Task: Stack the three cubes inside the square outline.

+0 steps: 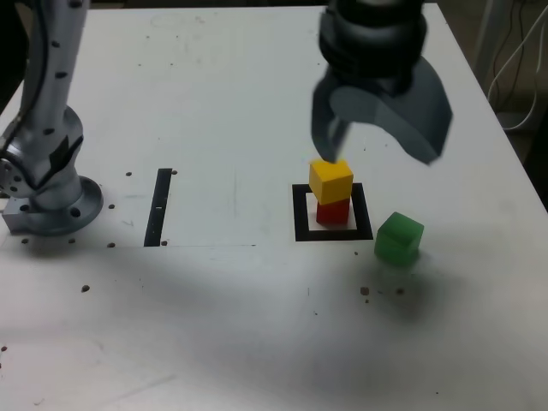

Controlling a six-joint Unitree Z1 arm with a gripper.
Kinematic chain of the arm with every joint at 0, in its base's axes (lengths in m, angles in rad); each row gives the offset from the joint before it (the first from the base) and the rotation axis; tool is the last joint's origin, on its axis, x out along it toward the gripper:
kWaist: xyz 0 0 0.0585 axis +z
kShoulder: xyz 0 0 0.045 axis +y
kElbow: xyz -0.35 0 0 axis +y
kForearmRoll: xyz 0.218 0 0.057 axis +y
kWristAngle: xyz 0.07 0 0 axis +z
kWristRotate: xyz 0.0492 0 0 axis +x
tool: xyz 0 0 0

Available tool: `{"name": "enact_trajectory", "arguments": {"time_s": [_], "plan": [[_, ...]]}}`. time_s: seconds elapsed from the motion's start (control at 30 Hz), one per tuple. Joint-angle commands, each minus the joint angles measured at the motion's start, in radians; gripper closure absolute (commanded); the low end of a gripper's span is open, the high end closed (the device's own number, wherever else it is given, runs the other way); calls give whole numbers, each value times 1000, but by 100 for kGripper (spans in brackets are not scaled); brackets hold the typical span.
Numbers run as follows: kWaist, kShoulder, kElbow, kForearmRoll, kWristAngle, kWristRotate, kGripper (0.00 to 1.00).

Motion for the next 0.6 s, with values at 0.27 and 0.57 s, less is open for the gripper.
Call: {"name": "enact_trajectory", "arguments": {"time_s": [0.27,0.57], "plan": [[-20,124,-92,6,-49,-5,2],[-19,194,-101,-12,-72,-11,3]]}}
